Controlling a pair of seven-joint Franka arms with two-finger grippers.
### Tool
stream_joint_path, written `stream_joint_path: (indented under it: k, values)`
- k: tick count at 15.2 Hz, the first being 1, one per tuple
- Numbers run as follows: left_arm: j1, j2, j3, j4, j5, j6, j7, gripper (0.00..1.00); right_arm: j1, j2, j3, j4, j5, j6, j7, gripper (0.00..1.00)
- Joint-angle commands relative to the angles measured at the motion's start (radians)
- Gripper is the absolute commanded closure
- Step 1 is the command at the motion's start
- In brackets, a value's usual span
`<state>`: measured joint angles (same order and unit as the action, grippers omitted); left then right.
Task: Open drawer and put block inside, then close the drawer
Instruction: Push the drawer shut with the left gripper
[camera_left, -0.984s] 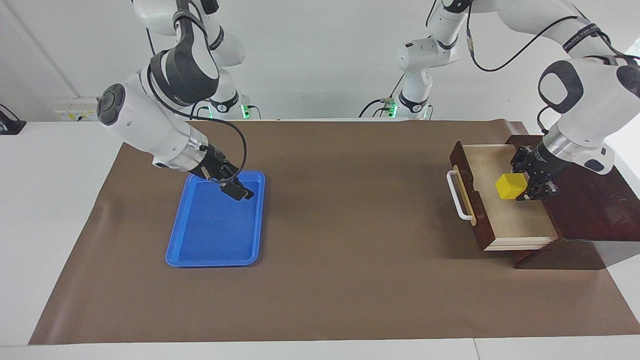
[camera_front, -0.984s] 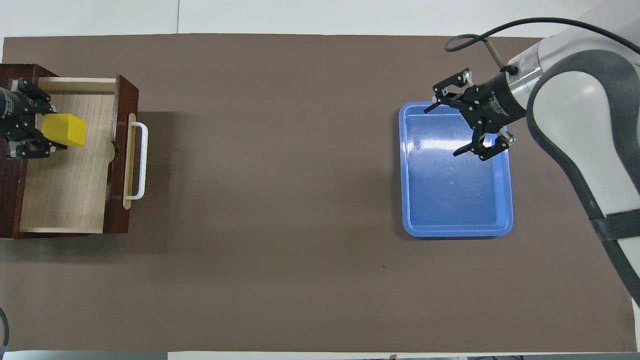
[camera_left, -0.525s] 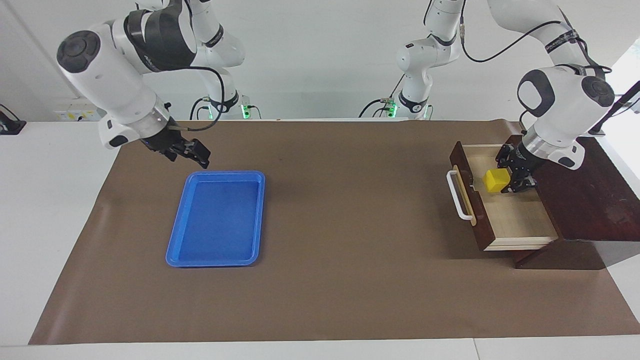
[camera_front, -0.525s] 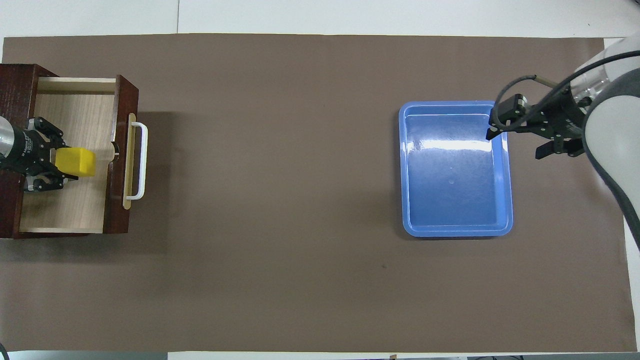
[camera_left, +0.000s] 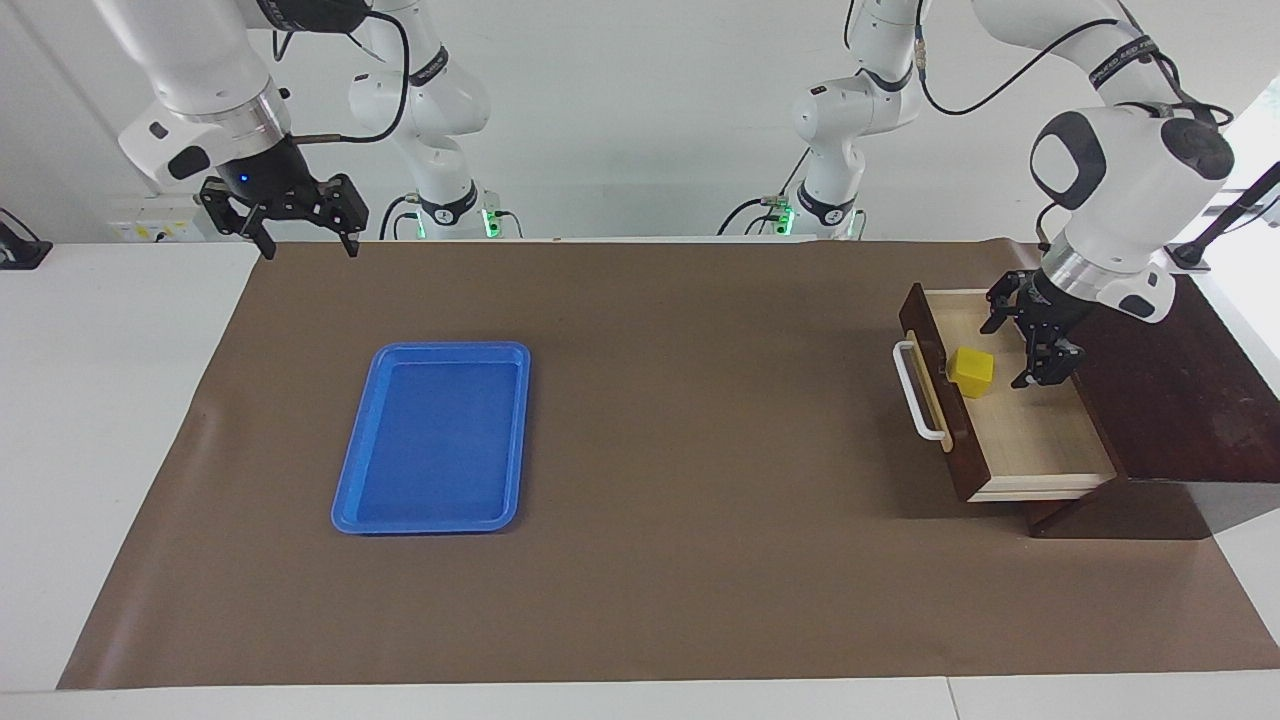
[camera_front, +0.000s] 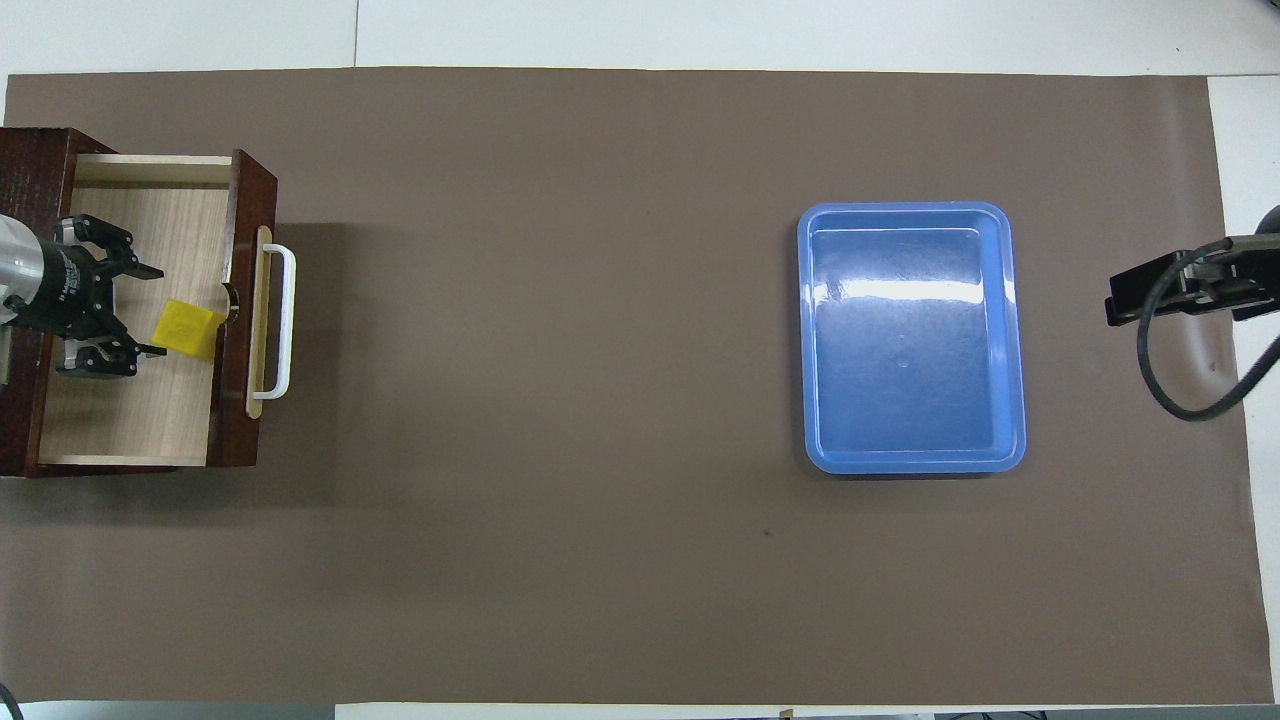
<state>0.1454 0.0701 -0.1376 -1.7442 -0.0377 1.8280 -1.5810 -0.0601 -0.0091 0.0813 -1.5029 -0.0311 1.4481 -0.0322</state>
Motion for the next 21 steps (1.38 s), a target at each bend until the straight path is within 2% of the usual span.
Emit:
stream_joint_path:
  k: [1,4,6,10,13,21]
  values:
    - [-0.137,0.043,0.009,0.095,0.025,-0.063,-0.184,0.00,-0.029,-0.021,0.015,-0.060,-0.017,0.050,-0.035,0.00]
    - [-0.262,0.023,0.010,-0.046,0.074,0.029,-0.303,0.00,-0.029,-0.019,0.008,-0.085,-0.013,0.068,-0.028,0.00]
    - [-0.267,0.022,0.009,-0.095,0.128,0.075,-0.310,0.00,-0.030,-0.015,0.008,-0.086,-0.003,0.042,-0.003,0.00]
    - [-0.221,0.017,0.013,-0.146,0.142,0.166,-0.304,0.00,-0.037,-0.008,0.002,-0.089,0.022,0.009,0.034,0.00]
    - [-0.169,0.011,0.015,-0.164,0.206,0.191,-0.278,0.00,-0.038,0.001,-0.002,-0.100,0.022,0.018,0.034,0.00]
    - [0.043,0.019,0.016,-0.146,0.231,0.197,0.031,0.00,-0.035,0.014,-0.017,-0.096,0.022,0.009,0.034,0.00]
